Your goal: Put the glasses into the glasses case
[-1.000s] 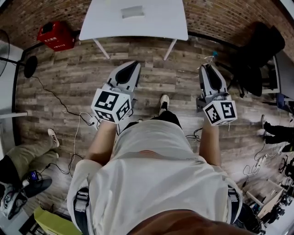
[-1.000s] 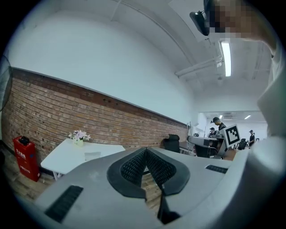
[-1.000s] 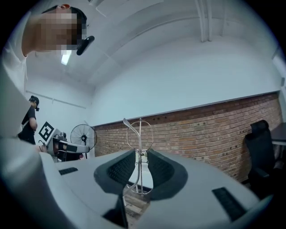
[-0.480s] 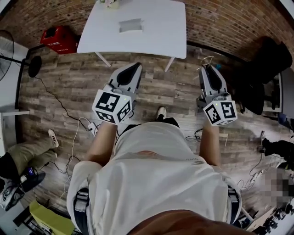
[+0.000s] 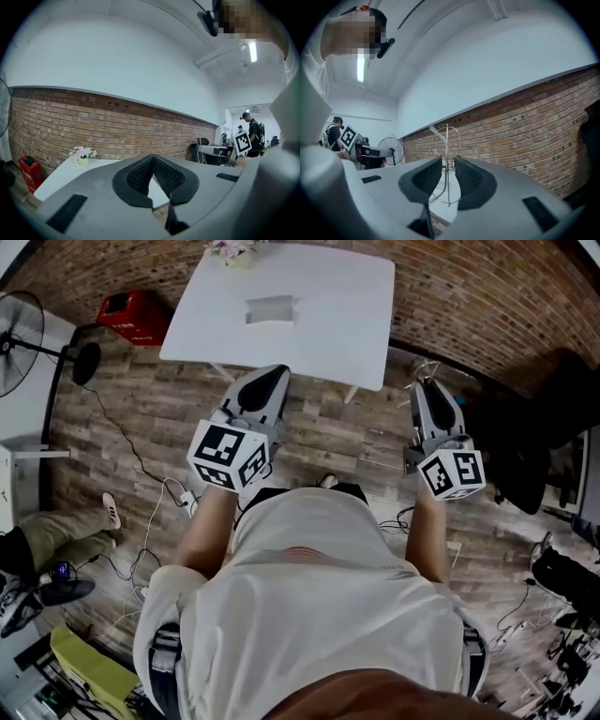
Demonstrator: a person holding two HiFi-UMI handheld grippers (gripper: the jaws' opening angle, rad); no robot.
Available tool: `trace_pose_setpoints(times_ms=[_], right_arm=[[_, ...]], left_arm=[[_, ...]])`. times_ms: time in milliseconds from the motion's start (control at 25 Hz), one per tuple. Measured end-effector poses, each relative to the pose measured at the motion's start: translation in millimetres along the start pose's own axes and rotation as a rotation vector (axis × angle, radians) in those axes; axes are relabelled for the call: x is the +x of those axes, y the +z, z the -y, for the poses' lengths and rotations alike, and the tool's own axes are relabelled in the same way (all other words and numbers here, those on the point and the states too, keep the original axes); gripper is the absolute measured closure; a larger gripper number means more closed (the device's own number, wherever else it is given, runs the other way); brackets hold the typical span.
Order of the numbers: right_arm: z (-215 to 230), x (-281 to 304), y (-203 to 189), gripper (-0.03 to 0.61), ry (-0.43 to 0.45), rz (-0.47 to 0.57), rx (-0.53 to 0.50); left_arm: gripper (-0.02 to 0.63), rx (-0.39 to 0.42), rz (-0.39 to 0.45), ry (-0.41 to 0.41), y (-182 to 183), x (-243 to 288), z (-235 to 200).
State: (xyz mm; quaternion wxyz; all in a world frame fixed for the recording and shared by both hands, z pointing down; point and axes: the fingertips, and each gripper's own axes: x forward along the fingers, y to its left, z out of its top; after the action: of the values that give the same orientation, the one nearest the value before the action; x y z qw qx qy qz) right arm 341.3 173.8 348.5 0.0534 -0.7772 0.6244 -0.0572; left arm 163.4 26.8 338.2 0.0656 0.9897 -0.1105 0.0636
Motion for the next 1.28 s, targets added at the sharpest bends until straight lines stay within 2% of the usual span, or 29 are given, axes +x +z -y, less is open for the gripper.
trace_pose_setpoints(times_ms=[280,480,680,1000,1280], right_arm=[[18.5,65.6,-6.4,0.439,0.083,-0.032,0.014],[-9.0,119.0,-15.0,0.439,0.151,-0.060,0.007],[-56.1,183.9,-15.6,0.439,0.165,-0.075,-0.023],[-111.2,271.1,-19.8,0.439,0.141,-0.100,-0.043],[-143.9,319.5,-33.1,0.439,0.132,-0.148,-0.074]], left_arm=[[0.600,-0.029,-0.007,0.121,-1.8,16.7,-48.5],[0.600,-0.063,0.012,0.173,-2.3,10.1,-97.9],[0.600,-0.080,0.024,0.159,0.5,5.0,-166.1],[0.600,-0.050,0.039,0.145,20.6,-5.8,-273.8],[0.600,-0.076,0.028,0.120,14.9,-10.2,-327.9]])
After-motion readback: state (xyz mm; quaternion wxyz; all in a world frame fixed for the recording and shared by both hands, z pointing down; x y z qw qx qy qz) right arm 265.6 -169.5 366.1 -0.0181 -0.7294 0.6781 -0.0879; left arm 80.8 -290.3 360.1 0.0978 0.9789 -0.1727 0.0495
